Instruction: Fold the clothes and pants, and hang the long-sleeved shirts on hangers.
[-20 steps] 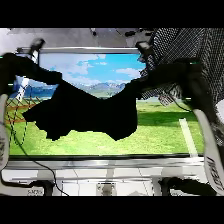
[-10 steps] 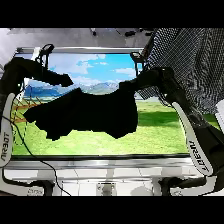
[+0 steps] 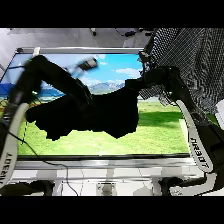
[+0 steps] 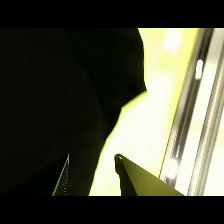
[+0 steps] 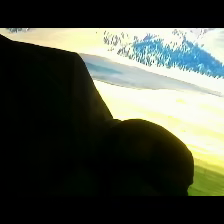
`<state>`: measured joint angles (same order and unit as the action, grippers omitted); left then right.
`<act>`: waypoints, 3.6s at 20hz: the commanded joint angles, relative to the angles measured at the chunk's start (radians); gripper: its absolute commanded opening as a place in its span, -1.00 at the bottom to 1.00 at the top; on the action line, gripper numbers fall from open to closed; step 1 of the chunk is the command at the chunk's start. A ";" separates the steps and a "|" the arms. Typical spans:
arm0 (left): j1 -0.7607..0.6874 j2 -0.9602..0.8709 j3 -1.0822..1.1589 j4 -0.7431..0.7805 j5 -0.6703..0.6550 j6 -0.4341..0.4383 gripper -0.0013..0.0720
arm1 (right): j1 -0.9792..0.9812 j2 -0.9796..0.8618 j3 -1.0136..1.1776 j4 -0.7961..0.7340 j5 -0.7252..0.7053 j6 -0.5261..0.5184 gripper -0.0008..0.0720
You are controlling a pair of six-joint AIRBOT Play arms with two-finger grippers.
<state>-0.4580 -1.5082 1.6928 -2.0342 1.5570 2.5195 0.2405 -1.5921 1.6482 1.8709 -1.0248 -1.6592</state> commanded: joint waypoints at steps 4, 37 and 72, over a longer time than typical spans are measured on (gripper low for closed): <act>-0.262 -0.136 -0.130 0.270 -0.106 -0.020 0.11 | -0.004 0.000 0.000 0.003 -0.019 -0.005 -0.91; -0.113 0.395 -0.133 0.568 -0.280 -0.311 -0.90 | -0.088 0.238 0.002 0.055 -0.396 -0.218 -0.91; -0.110 0.489 -0.795 0.651 -0.591 -1.152 -0.90 | 0.202 -0.067 -0.032 0.095 -0.106 -0.155 -0.91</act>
<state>-0.5724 -0.9852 0.9977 -1.3849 1.0492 1.4372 0.3882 -1.5703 1.6394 1.9644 -1.3308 -1.8252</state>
